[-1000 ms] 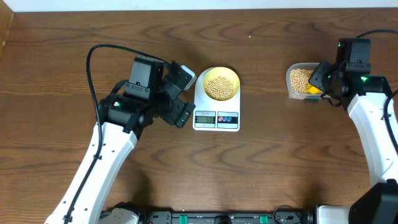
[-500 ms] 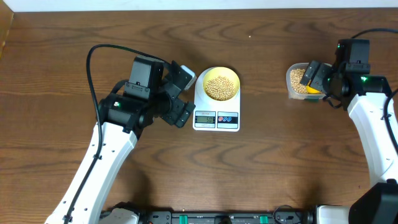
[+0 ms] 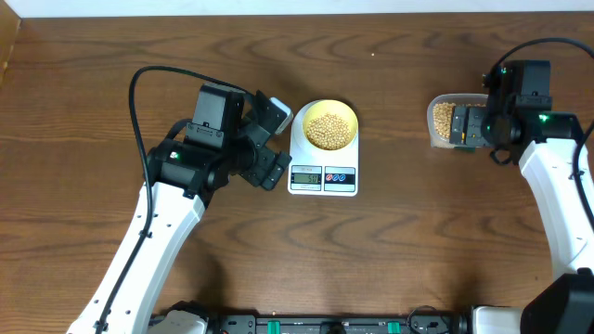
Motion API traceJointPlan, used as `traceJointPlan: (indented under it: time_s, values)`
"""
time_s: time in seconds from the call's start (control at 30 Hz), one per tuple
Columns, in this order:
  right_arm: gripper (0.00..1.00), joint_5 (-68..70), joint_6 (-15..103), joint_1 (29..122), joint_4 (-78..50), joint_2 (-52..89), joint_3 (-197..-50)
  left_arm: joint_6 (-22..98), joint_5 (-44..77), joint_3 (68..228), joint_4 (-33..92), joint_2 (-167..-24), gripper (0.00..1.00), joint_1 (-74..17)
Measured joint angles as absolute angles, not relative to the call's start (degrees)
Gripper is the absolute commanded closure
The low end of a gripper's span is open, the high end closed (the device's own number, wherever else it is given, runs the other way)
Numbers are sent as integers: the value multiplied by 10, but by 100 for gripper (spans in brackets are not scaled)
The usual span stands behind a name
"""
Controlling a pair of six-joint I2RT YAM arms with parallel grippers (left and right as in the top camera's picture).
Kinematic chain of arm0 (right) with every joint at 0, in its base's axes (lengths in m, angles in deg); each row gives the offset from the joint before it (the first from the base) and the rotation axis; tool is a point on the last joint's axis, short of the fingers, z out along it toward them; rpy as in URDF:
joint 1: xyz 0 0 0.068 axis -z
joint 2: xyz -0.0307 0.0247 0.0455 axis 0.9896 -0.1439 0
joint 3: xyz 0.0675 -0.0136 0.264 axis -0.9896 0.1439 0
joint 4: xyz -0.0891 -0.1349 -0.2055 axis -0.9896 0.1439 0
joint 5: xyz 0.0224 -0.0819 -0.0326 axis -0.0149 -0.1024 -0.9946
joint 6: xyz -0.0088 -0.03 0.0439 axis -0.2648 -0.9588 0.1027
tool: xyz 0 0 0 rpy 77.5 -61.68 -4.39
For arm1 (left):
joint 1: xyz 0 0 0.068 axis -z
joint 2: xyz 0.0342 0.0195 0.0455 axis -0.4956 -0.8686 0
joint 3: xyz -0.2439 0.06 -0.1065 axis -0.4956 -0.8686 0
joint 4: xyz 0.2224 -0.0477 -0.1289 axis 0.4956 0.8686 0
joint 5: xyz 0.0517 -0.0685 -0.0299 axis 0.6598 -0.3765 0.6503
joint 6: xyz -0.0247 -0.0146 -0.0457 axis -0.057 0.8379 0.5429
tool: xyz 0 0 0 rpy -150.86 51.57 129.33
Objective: Scoop item into bowl and weigh 50g on scale
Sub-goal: 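Open the right gripper to release the scoop in the tub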
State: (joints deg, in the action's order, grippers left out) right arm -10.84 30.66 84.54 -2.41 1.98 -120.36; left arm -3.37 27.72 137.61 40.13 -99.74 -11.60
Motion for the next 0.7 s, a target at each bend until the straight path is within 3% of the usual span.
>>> traceJointPlan:
  time_s: [0.7]
  values:
    - [1, -110, 241, 845, 37, 54, -1204, -34, 277, 1376, 401, -997, 11, -116]
